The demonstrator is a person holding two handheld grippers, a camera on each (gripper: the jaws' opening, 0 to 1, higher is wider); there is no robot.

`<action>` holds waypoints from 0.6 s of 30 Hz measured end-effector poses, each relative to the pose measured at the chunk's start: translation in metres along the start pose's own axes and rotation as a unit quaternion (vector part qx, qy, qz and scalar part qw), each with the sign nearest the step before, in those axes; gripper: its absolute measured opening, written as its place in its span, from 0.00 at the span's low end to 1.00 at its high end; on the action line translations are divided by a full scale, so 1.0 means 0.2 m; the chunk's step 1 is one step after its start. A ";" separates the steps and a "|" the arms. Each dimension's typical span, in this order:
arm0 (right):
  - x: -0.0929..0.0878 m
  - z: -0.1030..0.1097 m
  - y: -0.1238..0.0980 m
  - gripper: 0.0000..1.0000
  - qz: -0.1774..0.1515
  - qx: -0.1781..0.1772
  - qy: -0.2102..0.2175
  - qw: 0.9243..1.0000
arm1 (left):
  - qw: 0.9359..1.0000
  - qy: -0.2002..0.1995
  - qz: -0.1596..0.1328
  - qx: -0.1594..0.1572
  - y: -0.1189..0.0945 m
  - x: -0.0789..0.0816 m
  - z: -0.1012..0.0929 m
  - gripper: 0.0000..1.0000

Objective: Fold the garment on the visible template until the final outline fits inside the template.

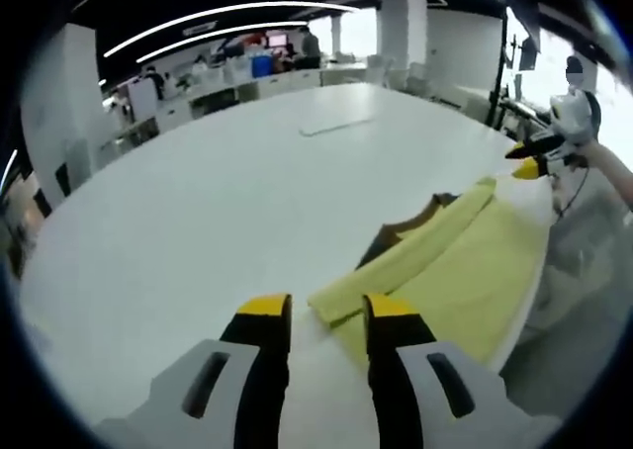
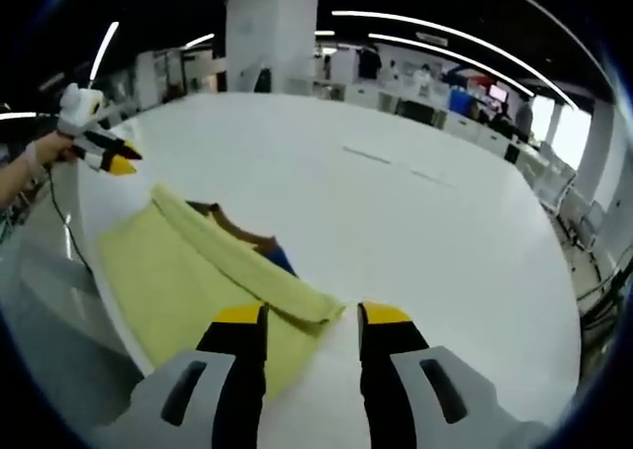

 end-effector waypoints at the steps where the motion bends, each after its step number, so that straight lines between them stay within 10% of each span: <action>1: 0.00 0.00 -0.01 0.39 0.000 0.000 -0.003 1.000 | 1.000 0.002 0.000 -0.001 -0.01 0.00 0.00 0.28; 18: -0.02 0.04 -0.09 0.55 0.014 0.004 -0.046 0.999 | 0.998 0.046 0.015 -0.027 -0.13 0.03 -0.09 0.46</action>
Point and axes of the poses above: the point that each gripper's makers call its tool centre point, and the gripper's own axes: y roughly forward along the fingers, z roughly to its left, x roughly out of its top, the point moved 1 cm from there along -y, roughly backward along the fingers, and after that the axes turned 7 degrees about y, right-handed, at the moved point
